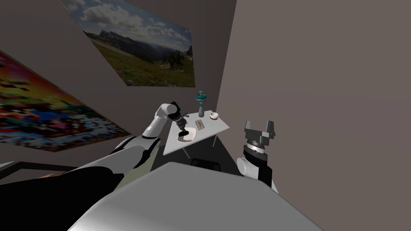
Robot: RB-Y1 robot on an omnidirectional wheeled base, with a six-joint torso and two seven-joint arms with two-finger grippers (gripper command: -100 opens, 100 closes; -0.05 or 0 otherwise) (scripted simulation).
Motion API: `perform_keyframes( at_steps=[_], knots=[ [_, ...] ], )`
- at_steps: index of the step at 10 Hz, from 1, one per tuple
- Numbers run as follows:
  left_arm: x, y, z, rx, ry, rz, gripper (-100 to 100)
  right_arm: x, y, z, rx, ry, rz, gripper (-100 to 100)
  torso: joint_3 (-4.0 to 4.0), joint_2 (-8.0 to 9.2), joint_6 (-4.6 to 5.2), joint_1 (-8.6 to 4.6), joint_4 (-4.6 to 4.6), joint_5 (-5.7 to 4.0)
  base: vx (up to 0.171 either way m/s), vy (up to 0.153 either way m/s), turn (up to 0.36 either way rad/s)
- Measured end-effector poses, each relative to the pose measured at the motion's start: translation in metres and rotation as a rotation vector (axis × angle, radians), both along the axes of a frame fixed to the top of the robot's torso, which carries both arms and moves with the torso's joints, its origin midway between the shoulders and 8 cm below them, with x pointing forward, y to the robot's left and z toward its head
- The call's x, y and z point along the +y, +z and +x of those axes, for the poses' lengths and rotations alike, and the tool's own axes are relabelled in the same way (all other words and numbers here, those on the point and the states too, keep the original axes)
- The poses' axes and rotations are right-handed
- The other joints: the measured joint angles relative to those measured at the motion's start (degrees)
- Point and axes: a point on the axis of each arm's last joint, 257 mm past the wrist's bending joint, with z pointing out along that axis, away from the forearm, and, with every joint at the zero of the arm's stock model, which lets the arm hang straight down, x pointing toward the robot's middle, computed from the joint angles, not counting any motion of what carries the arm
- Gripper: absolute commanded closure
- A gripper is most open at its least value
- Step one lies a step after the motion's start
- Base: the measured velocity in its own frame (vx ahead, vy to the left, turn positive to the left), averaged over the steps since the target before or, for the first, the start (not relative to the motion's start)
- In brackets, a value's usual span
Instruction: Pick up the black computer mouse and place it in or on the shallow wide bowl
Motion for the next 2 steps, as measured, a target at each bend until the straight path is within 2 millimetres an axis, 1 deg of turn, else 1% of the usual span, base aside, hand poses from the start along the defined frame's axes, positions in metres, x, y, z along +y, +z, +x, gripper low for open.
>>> perform_keyframes(
  at_steps=[2],
  knots=[
    [0.0000, 0.0000, 0.0000, 0.000, 0.000, 0.000, 0, 0.0000, 0.0000, 0.0000, 0.000, 0.000, 0.000, 0, 0.00, 0.01, 0.00, 0.00, 0.00, 0.00, 0.000, 0.000, 0.000]
  ],
)
